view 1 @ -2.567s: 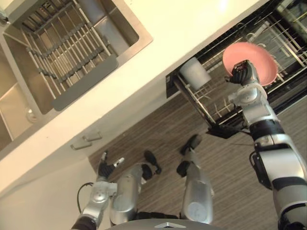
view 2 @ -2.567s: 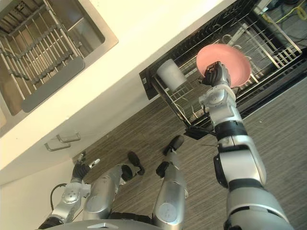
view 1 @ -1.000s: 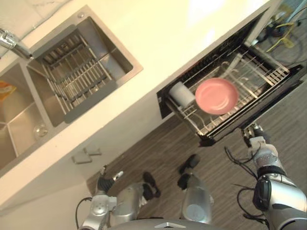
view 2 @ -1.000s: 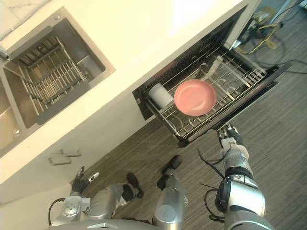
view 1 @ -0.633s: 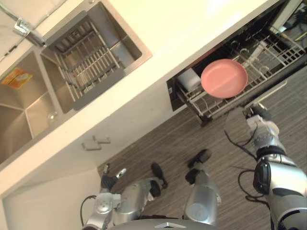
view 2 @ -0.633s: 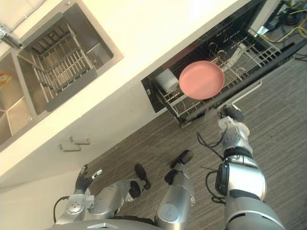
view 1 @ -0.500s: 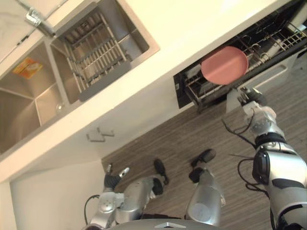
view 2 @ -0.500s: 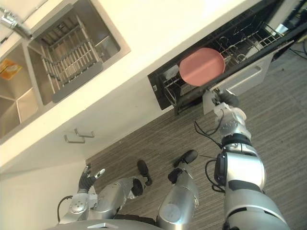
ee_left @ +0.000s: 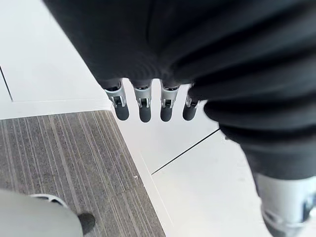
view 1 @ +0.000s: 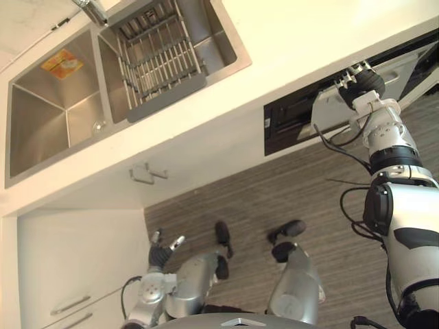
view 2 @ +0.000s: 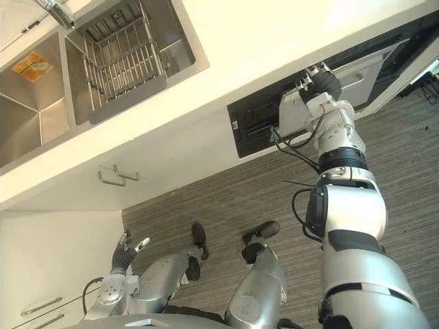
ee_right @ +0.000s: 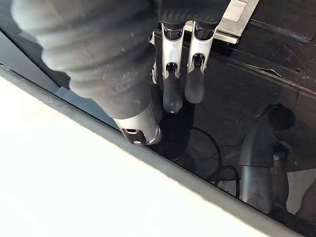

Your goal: Walk over to the sink, pick up the cup, carry it to the dishwasher, place the cup inside the dishwasher, then close the dishwasher door

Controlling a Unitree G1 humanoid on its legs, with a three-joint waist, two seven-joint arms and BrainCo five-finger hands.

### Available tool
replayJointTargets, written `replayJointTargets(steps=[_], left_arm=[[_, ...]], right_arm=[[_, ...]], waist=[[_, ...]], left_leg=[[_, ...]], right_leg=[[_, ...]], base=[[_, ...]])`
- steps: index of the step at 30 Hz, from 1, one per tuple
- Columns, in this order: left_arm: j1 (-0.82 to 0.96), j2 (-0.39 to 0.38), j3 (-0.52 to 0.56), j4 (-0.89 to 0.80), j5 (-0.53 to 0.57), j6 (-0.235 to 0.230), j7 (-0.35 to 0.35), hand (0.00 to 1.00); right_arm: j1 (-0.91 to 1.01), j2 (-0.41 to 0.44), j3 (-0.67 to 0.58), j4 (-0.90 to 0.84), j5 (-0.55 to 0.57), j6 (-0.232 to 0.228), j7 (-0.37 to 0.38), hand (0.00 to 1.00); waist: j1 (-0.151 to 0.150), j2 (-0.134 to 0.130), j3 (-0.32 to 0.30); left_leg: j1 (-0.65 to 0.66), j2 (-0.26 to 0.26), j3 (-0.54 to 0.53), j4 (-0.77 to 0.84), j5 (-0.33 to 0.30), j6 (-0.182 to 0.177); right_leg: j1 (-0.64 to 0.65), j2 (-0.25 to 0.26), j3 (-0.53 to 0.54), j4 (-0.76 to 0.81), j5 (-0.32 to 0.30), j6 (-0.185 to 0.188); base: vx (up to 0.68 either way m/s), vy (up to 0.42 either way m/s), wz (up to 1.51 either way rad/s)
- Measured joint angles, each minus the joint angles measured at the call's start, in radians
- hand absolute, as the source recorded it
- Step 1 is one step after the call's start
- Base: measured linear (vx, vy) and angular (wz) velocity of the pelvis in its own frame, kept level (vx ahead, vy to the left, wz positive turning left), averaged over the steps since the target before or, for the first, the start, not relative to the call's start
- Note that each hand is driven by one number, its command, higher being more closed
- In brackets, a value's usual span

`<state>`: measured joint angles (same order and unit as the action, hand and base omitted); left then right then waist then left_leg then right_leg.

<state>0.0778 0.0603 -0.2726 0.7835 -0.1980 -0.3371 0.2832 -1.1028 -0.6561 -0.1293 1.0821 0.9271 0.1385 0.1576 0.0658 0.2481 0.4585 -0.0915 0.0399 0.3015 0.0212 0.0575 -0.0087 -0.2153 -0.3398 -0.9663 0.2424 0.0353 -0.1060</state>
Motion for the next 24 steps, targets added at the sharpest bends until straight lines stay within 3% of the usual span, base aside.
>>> replayJointTargets(steps=[1,4,6,9,12,15,18,20,24], left_arm=[[0.0,0.0,0.0,0.005,-0.008,-0.001,-0.01,0.0],[0.0,0.015,0.04,0.026,-0.054,0.003,-0.038,0.0],[-0.001,0.039,0.072,0.067,-0.084,0.018,-0.047,0.0],[-0.006,0.042,0.116,0.118,-0.097,0.056,-0.043,0.0],[-0.006,0.049,0.125,0.143,-0.092,0.081,-0.037,0.0],[-0.008,0.06,0.164,0.171,-0.07,0.102,-0.035,0.0],[0.0,0.059,0.2,0.195,-0.065,0.103,-0.029,0.0],[0.002,0.056,0.201,0.199,-0.075,0.096,-0.029,0.0],[0.005,0.039,0.19,0.21,-0.072,0.075,-0.03,0.0]], right_arm=[[0.031,0.001,0.0,-0.025,-0.019,0.001,-0.012,0.0],[0.241,0.052,0.0,-0.202,-0.123,-0.018,-0.086,0.0],[0.488,0.151,-0.017,-0.356,-0.152,-0.072,-0.163,0.0],[0.806,0.286,-0.027,-0.482,-0.204,-0.114,-0.186,0.0],[1.033,0.358,0.009,-0.424,-0.314,-0.114,-0.166,0.0],[1.13,0.467,0.052,-0.148,-0.473,-0.121,-0.104,0.0],[1.133,0.506,0.037,-0.035,-0.551,-0.161,-0.104,0.0],[1.127,0.509,0.035,-0.002,-0.571,-0.16,-0.094,0.0],[1.134,0.507,0.029,-0.003,-0.747,-0.17,-0.079,0.0]], waist=[[0.0,-0.004,0.0],[-0.005,-0.068,-0.019],[-0.023,-0.137,-0.056],[-0.069,-0.199,-0.101],[-0.097,-0.234,-0.138],[-0.102,-0.281,-0.174],[-0.085,-0.291,-0.199],[-0.069,-0.291,-0.216],[-0.072,-0.29,-0.256]], left_leg=[[0.008,0.005,0.001,-0.003,0.0,-0.002],[0.015,0.027,0.03,-0.005,-0.008,-0.02],[0.046,0.049,0.064,-0.003,-0.028,-0.038],[0.087,0.069,0.093,0.002,-0.062,-0.049],[0.132,0.077,0.116,0.0,-0.088,-0.051],[0.141,0.075,0.116,0.0,-0.099,-0.049],[0.154,0.064,0.106,-0.011,-0.097,-0.048],[0.185,0.056,0.094,-0.041,-0.089,-0.045],[0.205,0.047,0.025,-0.079,-0.078,-0.042]], right_leg=[[0.007,0.011,0.001,-0.008,0.001,0.002],[0.006,0.059,0.027,-0.041,0.007,0.001],[0.012,0.091,0.067,-0.06,0.01,0.0],[0.045,0.113,0.088,-0.066,0.0,0.015],[0.072,0.114,0.109,-0.052,-0.015,0.034],[0.078,0.104,0.108,-0.044,-0.028,0.051],[0.095,0.095,0.101,-0.045,-0.025,0.054],[0.118,0.089,0.093,-0.036,-0.021,0.059],[0.148,0.065,0.118,0.017,-0.008,0.079]], base=[[0.01,-0.047,-0.11],[0.03,-0.04,-0.3],[0.08,-0.025,-0.55],[0.15,0.006,-0.45],[0.12,0.063,-0.22],[0.06,0.102,-0.01],[0.03,0.099,0.14],[0.05,0.112,0.21],[0.06,0.096,0.45]])
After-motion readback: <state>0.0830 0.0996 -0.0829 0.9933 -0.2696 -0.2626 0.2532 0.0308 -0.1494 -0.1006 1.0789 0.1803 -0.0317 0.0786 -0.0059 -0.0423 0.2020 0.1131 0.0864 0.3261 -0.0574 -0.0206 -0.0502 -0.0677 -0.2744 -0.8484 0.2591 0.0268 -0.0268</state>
